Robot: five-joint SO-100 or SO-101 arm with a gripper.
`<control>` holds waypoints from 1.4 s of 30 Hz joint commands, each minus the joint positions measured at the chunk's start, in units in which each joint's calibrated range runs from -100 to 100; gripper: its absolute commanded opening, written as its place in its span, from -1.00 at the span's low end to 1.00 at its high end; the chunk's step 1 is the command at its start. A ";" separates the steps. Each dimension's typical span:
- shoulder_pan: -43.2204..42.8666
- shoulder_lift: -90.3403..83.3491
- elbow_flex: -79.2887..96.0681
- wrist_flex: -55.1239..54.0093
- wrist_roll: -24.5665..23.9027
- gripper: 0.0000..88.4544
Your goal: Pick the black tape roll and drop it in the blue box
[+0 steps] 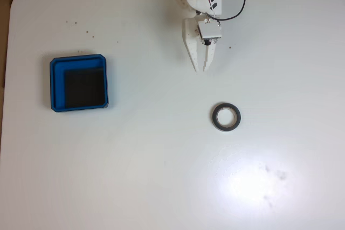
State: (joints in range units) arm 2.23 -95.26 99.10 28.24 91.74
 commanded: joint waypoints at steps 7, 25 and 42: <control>-0.03 -0.39 0.72 -0.69 0.29 -0.98; -7.94 -0.14 0.36 -0.69 -0.23 -0.98; -7.94 46.35 -42.77 -0.77 0.03 -0.98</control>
State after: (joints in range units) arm -5.39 -56.05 67.62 28.24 91.40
